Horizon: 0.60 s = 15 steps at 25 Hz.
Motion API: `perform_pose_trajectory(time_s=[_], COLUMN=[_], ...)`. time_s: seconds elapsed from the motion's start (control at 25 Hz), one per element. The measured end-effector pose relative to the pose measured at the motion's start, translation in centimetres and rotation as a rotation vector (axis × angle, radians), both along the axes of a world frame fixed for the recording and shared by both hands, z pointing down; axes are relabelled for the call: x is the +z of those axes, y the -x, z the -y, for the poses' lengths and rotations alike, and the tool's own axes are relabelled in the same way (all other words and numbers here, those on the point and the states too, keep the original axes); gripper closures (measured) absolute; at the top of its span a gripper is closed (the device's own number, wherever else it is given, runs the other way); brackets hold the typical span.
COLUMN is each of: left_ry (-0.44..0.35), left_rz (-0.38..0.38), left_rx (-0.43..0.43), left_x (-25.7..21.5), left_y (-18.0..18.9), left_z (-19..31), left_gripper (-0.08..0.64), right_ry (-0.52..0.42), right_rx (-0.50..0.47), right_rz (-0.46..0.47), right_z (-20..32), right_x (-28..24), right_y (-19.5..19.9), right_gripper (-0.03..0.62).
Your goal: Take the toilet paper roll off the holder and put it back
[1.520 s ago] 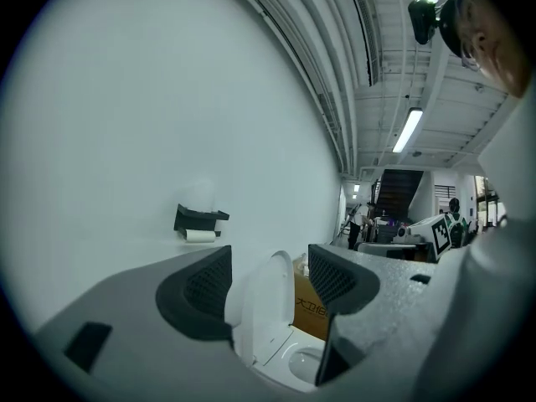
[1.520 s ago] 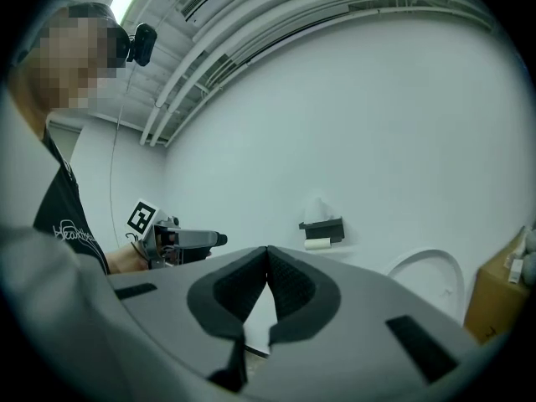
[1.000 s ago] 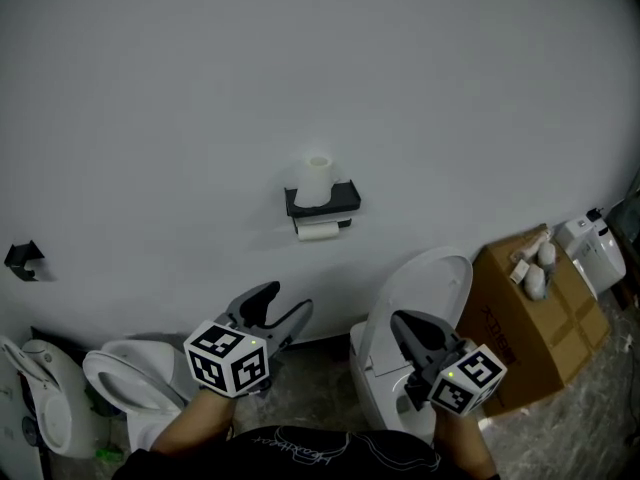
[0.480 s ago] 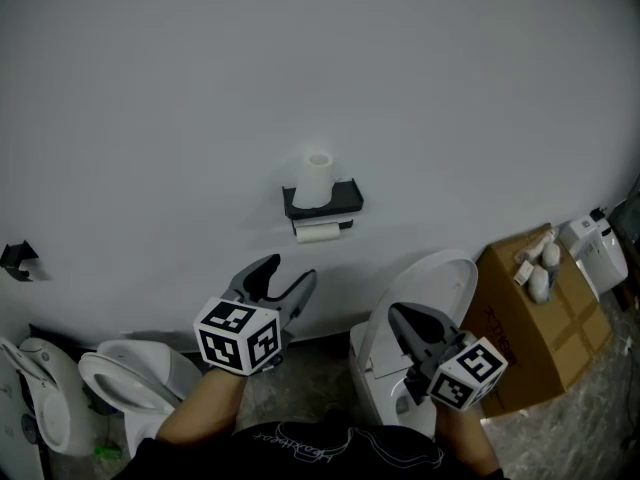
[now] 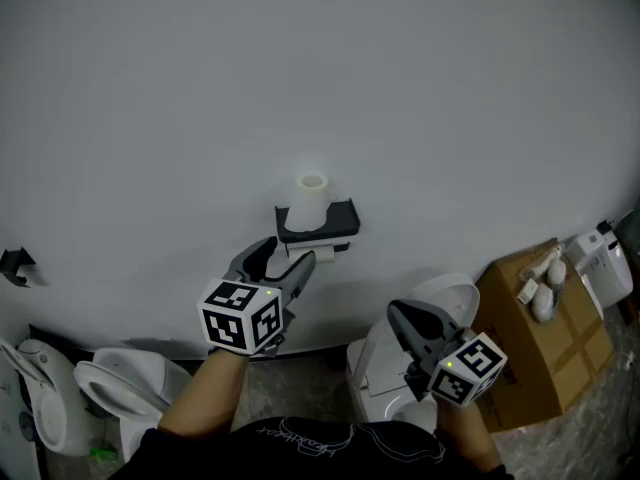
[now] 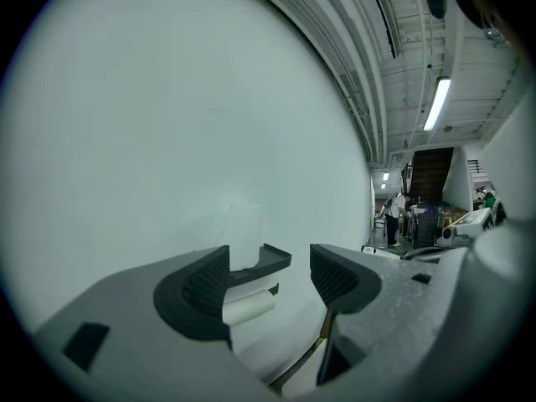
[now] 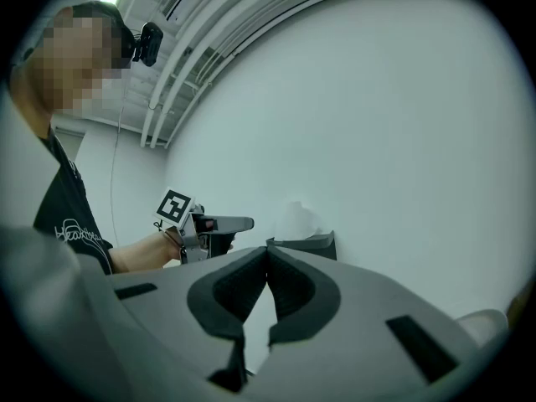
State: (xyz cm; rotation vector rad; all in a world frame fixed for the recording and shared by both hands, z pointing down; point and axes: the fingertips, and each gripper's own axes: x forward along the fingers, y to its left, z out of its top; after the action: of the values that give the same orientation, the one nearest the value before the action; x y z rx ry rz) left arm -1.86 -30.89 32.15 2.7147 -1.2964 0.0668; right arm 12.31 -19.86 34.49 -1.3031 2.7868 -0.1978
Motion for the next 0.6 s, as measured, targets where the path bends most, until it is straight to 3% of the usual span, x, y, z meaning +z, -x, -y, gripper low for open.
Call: perform_pose_trajectory(time_s=[0.6], left_ry=[-0.005], left_rz=[0.112], left_rx=[-0.060], left_x=[-0.7], left_y=[-2.9], left_z=[7.6], left_gripper=[0.232], right_ry=[-0.021], right_rx=[-0.046], right_rz=[-0.002], right_z=[4.4], right_x=[-0.8], right_y=[-1.9], right_gripper=[0.588])
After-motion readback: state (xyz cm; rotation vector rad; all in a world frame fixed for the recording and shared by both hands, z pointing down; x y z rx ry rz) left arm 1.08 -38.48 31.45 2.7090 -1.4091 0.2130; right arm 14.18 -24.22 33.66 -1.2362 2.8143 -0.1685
